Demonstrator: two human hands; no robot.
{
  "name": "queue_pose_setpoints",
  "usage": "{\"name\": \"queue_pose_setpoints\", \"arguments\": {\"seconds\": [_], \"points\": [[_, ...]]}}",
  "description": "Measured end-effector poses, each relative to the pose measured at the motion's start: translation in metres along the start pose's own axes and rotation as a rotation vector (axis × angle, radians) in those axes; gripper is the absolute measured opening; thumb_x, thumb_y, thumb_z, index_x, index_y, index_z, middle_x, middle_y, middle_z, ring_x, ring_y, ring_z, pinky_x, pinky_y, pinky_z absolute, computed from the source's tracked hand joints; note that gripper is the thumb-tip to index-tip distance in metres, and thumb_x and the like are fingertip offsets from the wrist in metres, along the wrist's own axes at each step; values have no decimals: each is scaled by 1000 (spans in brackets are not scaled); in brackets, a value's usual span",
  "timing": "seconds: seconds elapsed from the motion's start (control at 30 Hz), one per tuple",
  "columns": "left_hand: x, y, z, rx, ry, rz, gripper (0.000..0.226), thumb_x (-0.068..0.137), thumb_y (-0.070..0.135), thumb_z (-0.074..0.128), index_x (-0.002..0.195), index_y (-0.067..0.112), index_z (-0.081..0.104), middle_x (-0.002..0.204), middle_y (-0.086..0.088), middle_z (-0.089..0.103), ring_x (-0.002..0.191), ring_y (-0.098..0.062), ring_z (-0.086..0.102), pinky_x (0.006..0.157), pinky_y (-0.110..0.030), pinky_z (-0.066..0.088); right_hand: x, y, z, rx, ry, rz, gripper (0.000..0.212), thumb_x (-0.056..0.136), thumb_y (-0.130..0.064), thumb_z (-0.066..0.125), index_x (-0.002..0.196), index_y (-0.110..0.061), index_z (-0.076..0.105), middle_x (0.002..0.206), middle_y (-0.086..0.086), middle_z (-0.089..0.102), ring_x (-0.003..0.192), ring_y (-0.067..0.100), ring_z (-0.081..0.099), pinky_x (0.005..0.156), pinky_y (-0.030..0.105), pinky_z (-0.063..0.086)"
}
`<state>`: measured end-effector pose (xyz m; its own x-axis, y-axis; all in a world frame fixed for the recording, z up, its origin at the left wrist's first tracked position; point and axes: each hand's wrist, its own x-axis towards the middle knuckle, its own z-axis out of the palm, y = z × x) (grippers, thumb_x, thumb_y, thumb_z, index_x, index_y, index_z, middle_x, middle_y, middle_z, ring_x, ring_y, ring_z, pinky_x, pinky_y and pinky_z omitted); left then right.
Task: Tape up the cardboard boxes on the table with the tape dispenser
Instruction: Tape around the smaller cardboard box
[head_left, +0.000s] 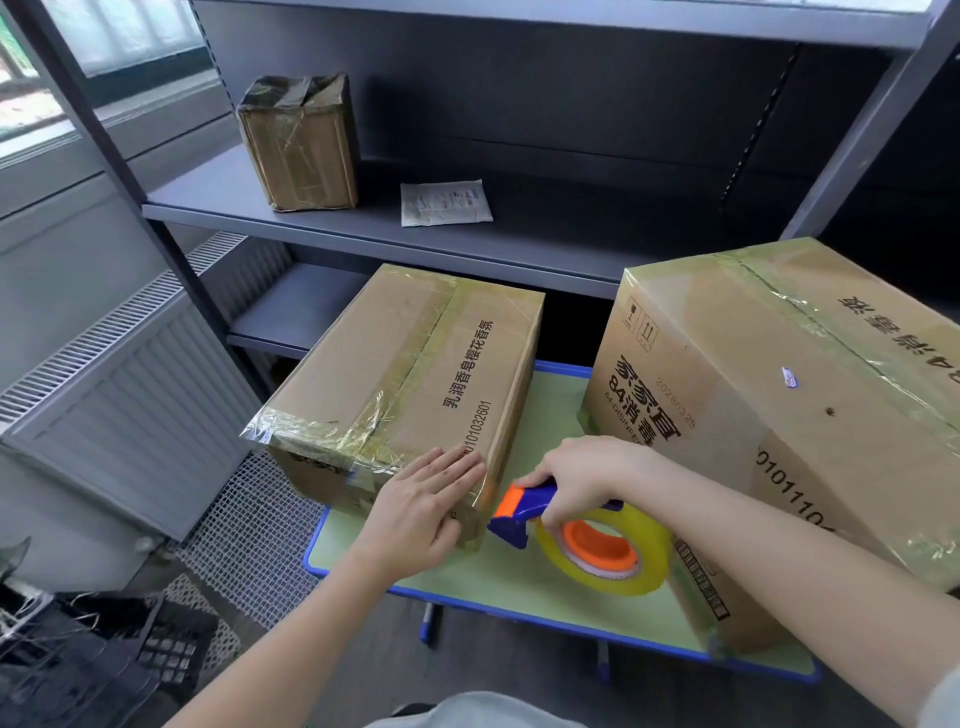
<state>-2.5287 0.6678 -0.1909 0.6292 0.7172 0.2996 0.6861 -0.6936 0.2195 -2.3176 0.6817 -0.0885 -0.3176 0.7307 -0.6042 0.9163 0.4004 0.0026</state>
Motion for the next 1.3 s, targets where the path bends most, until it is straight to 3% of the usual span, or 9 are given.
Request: {"name": "queue_pose_setpoints", "arguments": {"seconds": [0.2,0.33,0.43,0.63,0.77,0.87,1.0,1.13,1.3], "points": [[1,14,7,-13,163,-93,45,79,26,48,117,10,67,126,0,62,124,-18,53,108,-36,34,4,9,19,71,-124,53,51,73,-46,63,124,-40,58,95,-1,65,83,20,57,70,29,49],[17,30,27,108,328,-222,35,80,39,61,91,8,73,102,-1,73,103,-19,67,94,-39,50,-12,23,0,231,79,157,52,75,-49,61,127,-48,51,76,-5,54,82,19,54,61,28,41],[32,31,36,160,325,-300,31,79,28,58,92,4,72,90,-5,74,95,-20,69,90,-37,53,-22,25,-11,296,260,256,56,76,-48,59,131,-48,47,83,-5,57,82,19,54,63,28,42],[31,35,54,286,256,-247,38,70,0,65,108,0,68,113,-12,68,108,-30,64,97,-38,47,-24,8,-18,332,571,336,65,85,-65,45,144,-44,29,124,-2,60,112,25,55,80,31,43],[31,36,42,193,164,-265,44,67,13,73,110,1,68,115,-11,67,110,-26,63,104,-33,35,-15,-19,-28,265,804,353,68,86,-65,40,146,-47,12,95,6,59,87,29,59,68,31,41],[18,32,11,-4,128,-264,46,78,42,52,106,10,70,114,-4,68,107,-17,64,103,-25,37,1,-37,-38,173,974,312,67,92,-57,37,149,-40,7,86,10,47,74,29,54,60,31,34],[-12,-9,-25,-30,217,-357,39,87,29,39,100,9,71,105,-4,72,94,-18,69,97,-21,36,46,-56,-42,101,965,202,73,96,-46,42,152,-16,5,106,18,55,93,32,55,75,37,40],[-43,-78,-45,109,162,-522,46,89,26,34,106,4,70,112,-10,69,109,-24,63,107,-29,32,91,-82,-34,34,959,166,81,80,-42,71,142,-1,37,88,15,61,77,30,58,66,36,46],[-50,-99,-45,231,104,-509,47,90,27,33,112,5,69,117,-12,66,111,-28,62,97,-47,45,120,-101,-24,-21,1037,115,77,55,-32,90,120,-2,62,71,8,57,60,26,54,55,31,47]]}}
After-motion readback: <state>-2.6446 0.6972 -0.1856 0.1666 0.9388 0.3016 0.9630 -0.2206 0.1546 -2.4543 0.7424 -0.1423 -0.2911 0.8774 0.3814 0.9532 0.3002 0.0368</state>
